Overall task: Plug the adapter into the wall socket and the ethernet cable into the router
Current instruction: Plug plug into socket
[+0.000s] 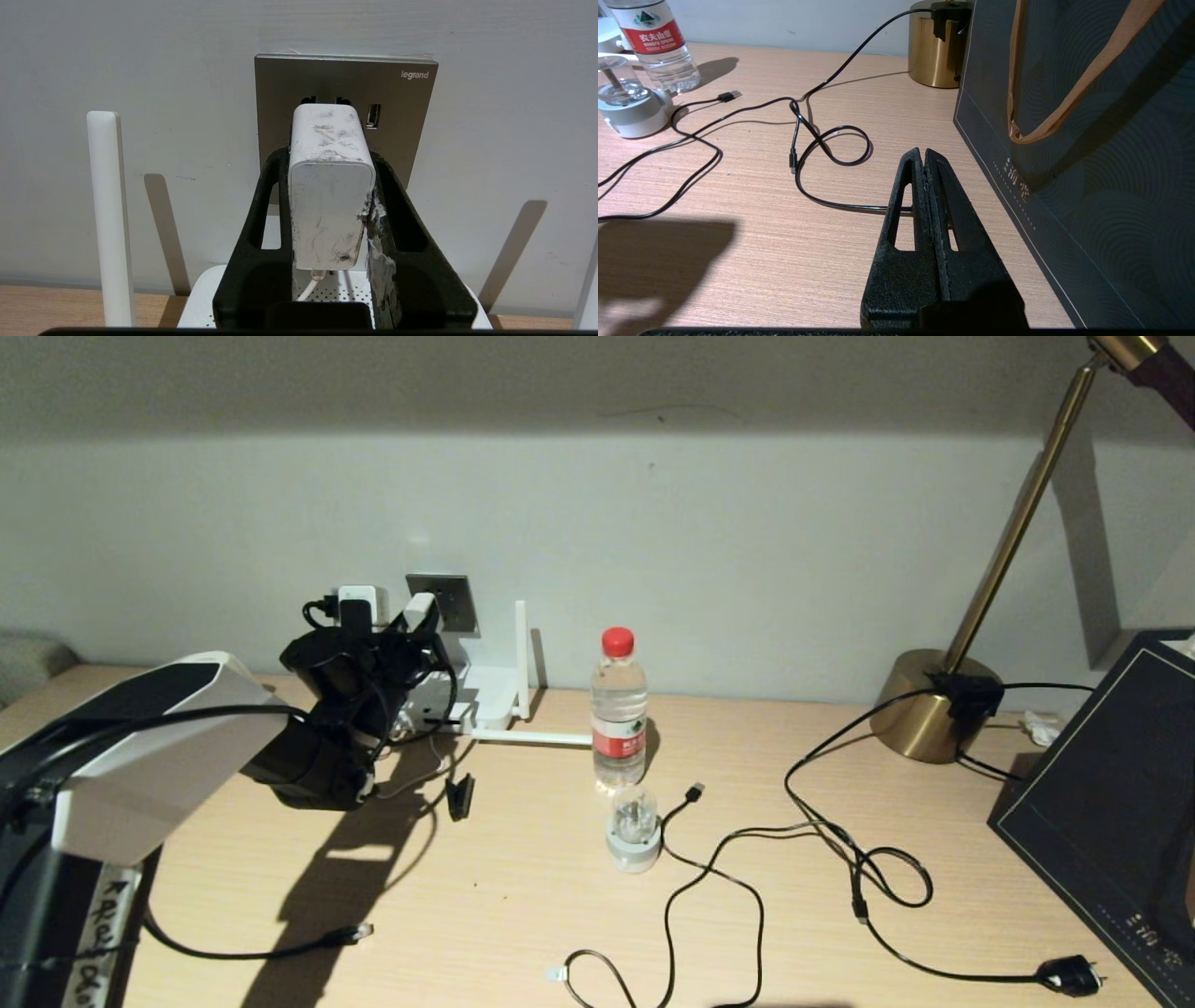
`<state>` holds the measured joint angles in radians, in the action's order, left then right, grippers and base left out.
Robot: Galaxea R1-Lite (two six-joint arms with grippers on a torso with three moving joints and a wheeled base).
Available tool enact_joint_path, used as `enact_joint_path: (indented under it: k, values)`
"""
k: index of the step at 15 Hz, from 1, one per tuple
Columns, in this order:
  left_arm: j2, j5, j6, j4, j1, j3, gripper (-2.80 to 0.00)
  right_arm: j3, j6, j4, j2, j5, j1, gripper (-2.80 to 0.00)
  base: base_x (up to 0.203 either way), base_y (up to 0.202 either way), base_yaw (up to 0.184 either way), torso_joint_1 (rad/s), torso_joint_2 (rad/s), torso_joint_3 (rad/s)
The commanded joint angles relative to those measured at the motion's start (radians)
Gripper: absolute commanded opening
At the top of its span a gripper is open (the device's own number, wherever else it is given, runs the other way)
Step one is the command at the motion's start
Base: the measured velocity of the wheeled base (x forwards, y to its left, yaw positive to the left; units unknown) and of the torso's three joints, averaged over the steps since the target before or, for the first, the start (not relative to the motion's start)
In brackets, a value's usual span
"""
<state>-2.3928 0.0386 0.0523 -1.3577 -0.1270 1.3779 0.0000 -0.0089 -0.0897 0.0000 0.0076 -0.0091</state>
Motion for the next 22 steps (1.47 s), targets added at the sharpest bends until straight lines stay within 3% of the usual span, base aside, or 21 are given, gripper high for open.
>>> enact_joint_path:
  k: [1, 22]
  values:
    - [-0.002, 0.001, 0.0, -0.008, -0.002, 0.0, -2.8, 0.034, 0.0, -0.001, 0.002, 0.0, 0.0, -2.8, 0.0, 0.0, 0.0, 0.0, 0.0, 0.0]
    - [0.0, -0.014, 0.0, -0.005, 0.003, 0.006, -2.8, 0.034, 0.0, -0.001, 0.002, 0.0, 0.0, -2.8, 0.0, 0.0, 0.0, 0.0, 0.0, 0.0]
